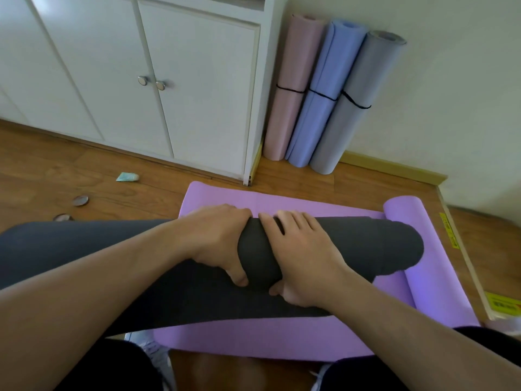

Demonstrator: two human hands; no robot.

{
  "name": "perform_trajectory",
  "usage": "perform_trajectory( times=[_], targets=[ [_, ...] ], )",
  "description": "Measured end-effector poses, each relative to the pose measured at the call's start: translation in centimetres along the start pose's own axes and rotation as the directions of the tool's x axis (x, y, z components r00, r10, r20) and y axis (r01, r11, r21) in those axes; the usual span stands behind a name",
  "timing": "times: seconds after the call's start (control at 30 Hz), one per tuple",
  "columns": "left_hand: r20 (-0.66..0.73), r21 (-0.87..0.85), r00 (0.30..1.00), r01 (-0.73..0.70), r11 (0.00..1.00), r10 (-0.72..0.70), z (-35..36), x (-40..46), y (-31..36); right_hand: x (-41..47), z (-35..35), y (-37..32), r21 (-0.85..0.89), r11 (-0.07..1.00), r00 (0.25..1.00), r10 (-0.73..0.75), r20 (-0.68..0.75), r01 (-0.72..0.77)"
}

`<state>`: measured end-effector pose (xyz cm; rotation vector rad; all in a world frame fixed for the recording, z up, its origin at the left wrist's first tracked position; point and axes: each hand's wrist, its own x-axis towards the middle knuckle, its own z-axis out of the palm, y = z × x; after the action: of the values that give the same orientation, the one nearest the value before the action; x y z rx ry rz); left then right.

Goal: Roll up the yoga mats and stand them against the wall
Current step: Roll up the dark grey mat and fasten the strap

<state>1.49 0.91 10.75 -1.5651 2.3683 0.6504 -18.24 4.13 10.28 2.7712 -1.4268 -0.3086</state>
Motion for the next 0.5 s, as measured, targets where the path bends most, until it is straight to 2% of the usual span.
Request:
perform_trajectory(
  times=[0.17,0.27,0.37,0.5],
  targets=[
    [-0.002,0.000,1.000,0.020,1.000,-0.020,0.1,-0.2,0.5,0.2,0.7,0.4,0.010,1.000,0.997,-0.010,-0.074,0.011],
    [-0.052,0.032,0.999,0.002,0.999,-0.001,0.5,-0.5,0.5,0.3,0.8,0.6,-0.001,1.000,0.996,0.013,-0.093,-0.013],
    [-0.130,0.151,0.988,-0.058,0.987,0.078,1.6,-0.6,0.5,0.4,0.7,0.9,0.040,0.997,0.996,0.067,-0.051,-0.065],
    [-0.216,0.329,0.965,-0.070,0.942,0.148,3.0,-0.1,0.7,0.7,0.3,1.2,0.133,0.978,0.987,0.161,0.025,-0.163]
  ],
)
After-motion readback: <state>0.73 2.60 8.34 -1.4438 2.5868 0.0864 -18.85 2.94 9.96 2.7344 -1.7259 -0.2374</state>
